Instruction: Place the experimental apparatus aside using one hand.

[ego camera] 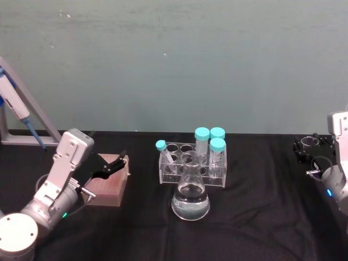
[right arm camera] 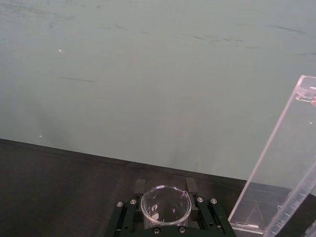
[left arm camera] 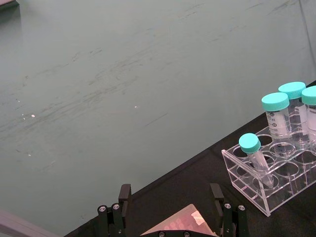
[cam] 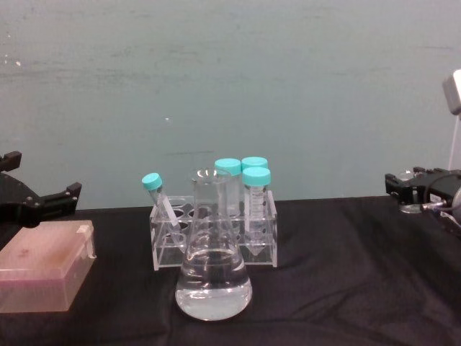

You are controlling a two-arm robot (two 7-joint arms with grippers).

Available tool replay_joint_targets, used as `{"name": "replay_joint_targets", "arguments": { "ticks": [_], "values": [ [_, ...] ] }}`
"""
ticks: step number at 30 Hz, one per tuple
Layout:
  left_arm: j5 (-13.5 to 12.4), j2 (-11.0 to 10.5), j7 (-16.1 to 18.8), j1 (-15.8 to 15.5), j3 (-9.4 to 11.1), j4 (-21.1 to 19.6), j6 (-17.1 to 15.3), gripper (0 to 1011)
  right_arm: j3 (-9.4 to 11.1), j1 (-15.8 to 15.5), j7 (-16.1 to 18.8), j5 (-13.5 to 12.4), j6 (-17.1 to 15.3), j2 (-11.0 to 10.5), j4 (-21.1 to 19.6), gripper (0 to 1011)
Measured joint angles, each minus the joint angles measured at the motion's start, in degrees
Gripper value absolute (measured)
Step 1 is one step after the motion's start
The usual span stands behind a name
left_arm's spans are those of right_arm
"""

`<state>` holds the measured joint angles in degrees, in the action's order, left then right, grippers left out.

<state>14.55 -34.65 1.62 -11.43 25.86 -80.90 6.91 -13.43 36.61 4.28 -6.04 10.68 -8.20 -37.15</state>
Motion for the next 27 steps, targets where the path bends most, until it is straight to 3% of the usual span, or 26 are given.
{"name": "replay_joint_targets", "arguments": {
  "ticks": [18, 27],
  "values": [
    [0.0, 0.0, 0.0, 0.0, 0.0, 0.0, 0.0, 1000, 2.5, -1.1, -0.8, 2.2, 0.0, -0.5, -0.4, 499],
    [0.0, 0.0, 0.0, 0.0, 0.0, 0.0, 0.0, 1000, 3.5, -0.8, 0.6, 2.8, 0.6, -0.4, 0.8, 499]
  ]
}}
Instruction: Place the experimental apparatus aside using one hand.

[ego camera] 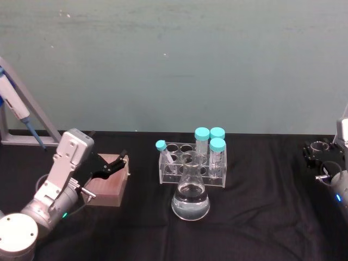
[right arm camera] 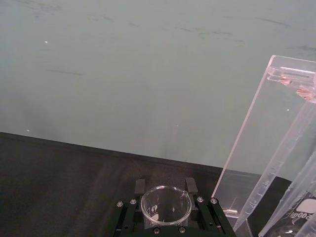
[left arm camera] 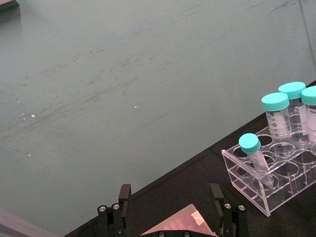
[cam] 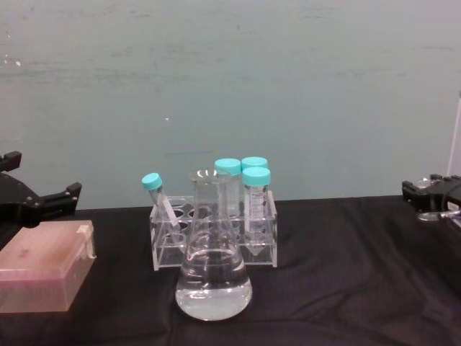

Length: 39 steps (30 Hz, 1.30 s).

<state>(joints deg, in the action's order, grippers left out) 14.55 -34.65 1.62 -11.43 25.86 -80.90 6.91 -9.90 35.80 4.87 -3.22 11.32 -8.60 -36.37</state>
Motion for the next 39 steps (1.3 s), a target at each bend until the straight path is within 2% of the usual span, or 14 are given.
{"name": "replay_joint_targets", "arguments": {
  "ticks": [8, 21, 39],
  "values": [
    [0.0, 0.0, 0.0, 0.0, 0.0, 0.0, 0.0, 1000, 0.9, 0.9, 1.5, 0.5, 0.7, 0.5, 2.0, 499],
    [0.0, 0.0, 0.0, 0.0, 0.0, 0.0, 0.0, 1000, 2.5, 1.5, 2.2, 1.8, 0.8, 1.0, 3.7, 499],
    [0.0, 0.0, 0.0, 0.0, 0.0, 0.0, 0.0, 1000, 4.1, 1.8, 3.0, 3.0, 0.9, 1.3, 4.6, 499]
  ]
}}
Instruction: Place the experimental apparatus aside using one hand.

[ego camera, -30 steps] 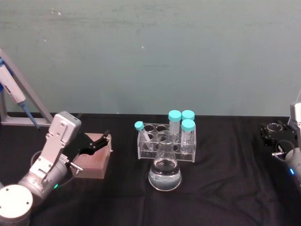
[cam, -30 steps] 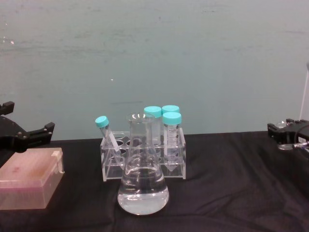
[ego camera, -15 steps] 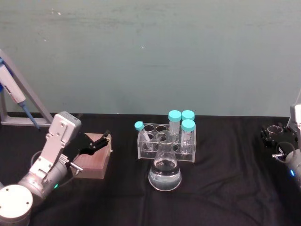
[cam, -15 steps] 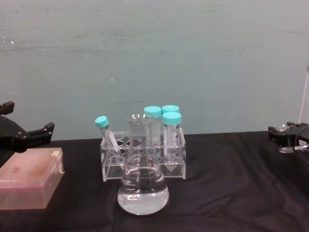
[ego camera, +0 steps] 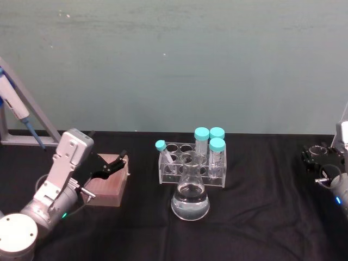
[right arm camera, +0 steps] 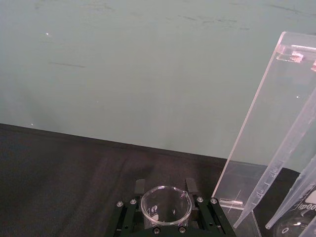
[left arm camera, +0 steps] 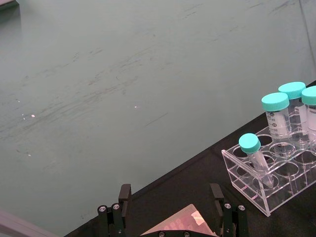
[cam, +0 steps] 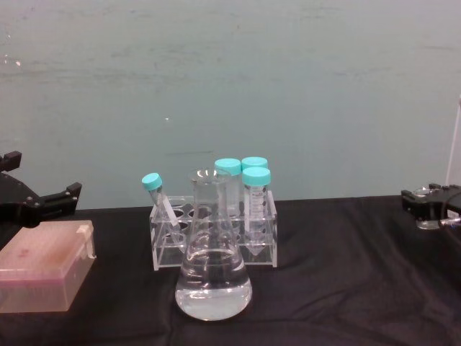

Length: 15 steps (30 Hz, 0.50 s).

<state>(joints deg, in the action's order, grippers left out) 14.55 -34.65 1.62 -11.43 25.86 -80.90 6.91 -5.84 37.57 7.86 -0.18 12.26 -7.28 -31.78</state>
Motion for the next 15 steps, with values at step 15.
{"name": "replay_joint_targets", "arguments": {
  "ticks": [15],
  "values": [
    [0.0, 0.0, 0.0, 0.0, 0.0, 0.0, 0.0, 1000, 0.8, -0.3, 0.7, 0.3, -0.2, 0.2, -0.1, 499]
  ]
}}
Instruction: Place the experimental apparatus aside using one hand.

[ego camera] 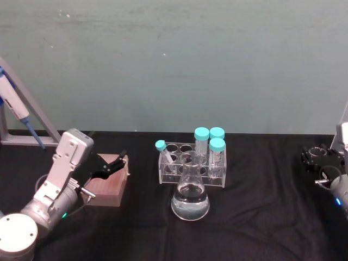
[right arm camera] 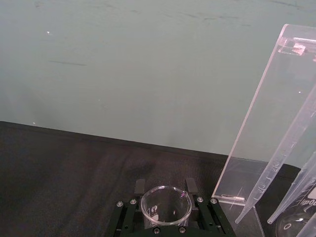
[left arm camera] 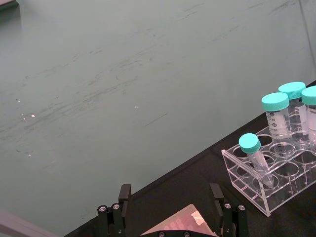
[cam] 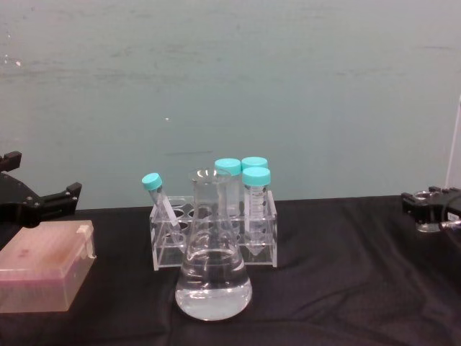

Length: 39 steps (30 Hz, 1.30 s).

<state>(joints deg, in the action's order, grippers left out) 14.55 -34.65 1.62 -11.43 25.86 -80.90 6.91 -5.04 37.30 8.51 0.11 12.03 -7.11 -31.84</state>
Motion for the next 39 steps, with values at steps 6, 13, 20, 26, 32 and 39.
{"name": "replay_joint_targets", "arguments": {
  "ticks": [6, 13, 20, 26, 32, 39],
  "values": [
    [0.0, 0.0, 0.0, 0.0, 0.0, 0.0, 0.0, 1000, 0.3, -0.2, 0.1, 0.0, -0.4, 0.1, -0.4, 498],
    [0.0, 0.0, 0.0, 0.0, 0.0, 0.0, 0.0, 1000, 0.5, -0.3, 0.2, 0.0, -0.7, 0.1, -0.5, 498],
    [0.0, 0.0, 0.0, 0.0, 0.0, 0.0, 0.0, 1000, 0.4, -0.3, 0.2, 0.0, -0.7, 0.1, -0.5, 498],
    [0.0, 0.0, 0.0, 0.0, 0.0, 0.0, 0.0, 1000, 0.4, -0.3, 0.2, -0.1, -0.7, 0.1, -0.5, 498],
    [0.0, 0.0, 0.0, 0.0, 0.0, 0.0, 0.0, 1000, 0.4, -0.3, 0.2, -0.1, -0.7, 0.1, -0.5, 498],
    [0.0, 0.0, 0.0, 0.0, 0.0, 0.0, 0.0, 1000, 0.3, -0.3, 0.1, -0.1, -0.6, 0.1, -0.5, 621]
  ]
}}
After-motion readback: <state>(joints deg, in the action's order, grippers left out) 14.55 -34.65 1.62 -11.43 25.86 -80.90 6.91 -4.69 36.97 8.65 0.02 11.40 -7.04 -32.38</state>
